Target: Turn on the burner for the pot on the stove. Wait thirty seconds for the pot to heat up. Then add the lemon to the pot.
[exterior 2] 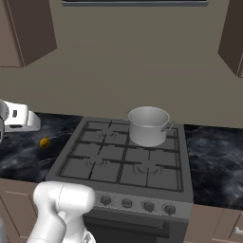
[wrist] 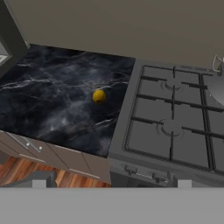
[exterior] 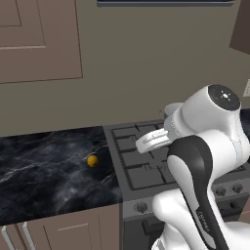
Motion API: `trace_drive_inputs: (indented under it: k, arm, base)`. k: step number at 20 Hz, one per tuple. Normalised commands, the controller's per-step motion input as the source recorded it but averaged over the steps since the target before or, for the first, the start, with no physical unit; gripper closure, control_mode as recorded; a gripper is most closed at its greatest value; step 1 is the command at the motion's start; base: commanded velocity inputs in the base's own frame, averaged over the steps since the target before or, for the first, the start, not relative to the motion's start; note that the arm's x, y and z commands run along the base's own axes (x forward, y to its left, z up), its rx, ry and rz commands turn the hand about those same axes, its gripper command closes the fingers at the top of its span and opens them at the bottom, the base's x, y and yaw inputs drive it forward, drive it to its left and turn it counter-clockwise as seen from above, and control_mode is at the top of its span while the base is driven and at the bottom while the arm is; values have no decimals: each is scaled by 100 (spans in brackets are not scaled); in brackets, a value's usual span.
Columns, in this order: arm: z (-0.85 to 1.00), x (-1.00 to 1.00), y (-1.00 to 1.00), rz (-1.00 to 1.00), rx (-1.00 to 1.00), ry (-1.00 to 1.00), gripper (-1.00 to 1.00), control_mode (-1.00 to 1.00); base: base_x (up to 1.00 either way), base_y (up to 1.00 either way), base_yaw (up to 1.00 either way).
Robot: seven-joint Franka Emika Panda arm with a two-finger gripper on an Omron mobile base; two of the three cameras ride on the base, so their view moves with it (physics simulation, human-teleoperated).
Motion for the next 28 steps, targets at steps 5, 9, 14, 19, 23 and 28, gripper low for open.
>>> trace_drive_inputs:
  k: [5, 9, 14, 19, 23, 28]
  arm:
    - [0, 0, 0, 0, 0, 0, -100, -100]
    - [0, 0, 0, 0, 0, 0, -100, -100]
    - [0, 0, 0, 0, 0, 0, -100, -100]
    - [0, 0, 0, 0, 0, 0, -100, -100]
    - [0, 0, 0, 0, 0, 0, -100, -100]
    - [0, 0, 0, 0, 0, 0, -100, -100]
  base:
    - [0, 0, 0]
    - [0, 0, 0]
    - [0, 0, 0]
    - [0, 0, 0]
    - [0, 0, 0]
    - [0, 0, 0]
